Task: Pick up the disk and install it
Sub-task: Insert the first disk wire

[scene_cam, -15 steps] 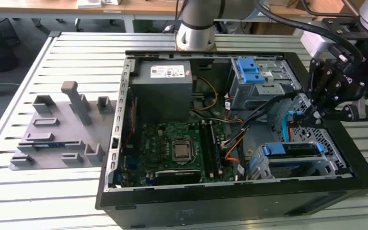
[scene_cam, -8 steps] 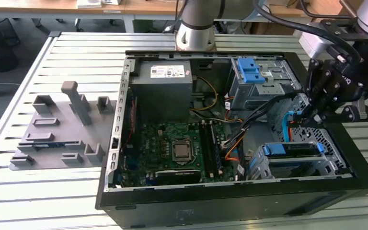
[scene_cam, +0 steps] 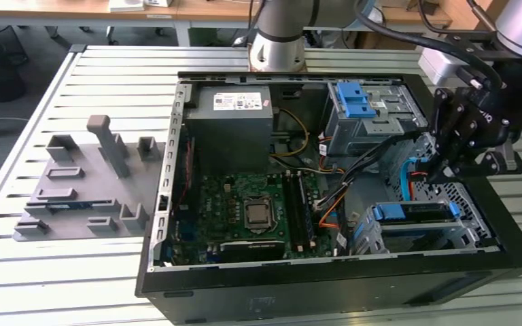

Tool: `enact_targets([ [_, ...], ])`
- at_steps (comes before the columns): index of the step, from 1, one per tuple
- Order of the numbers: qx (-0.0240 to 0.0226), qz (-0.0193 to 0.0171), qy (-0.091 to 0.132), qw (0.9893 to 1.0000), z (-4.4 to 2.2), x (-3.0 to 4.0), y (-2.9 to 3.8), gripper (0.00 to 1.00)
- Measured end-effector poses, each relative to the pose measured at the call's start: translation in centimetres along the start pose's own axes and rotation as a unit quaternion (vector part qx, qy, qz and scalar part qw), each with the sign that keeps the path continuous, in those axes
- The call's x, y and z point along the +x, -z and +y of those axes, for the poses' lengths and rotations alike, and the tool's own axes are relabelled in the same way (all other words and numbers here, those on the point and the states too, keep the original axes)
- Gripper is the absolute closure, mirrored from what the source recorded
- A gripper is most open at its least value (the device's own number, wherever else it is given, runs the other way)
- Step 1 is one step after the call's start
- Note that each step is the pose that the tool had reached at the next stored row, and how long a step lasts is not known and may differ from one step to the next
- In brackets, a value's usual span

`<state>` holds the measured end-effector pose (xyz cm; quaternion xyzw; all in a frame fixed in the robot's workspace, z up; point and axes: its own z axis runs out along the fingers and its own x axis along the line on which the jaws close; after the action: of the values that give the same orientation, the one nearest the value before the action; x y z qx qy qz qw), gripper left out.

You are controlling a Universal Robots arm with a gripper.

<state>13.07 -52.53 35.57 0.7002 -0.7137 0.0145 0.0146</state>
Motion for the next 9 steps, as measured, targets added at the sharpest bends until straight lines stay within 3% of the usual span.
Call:
enact_targets([
  [5,0.0,0.0006,0.0,1.0,-0.01,-0.05,0.15,0.76],
  [9,0.0001,0.006,0.0,1.0,-0.01,-0.08,0.61,0.76],
])
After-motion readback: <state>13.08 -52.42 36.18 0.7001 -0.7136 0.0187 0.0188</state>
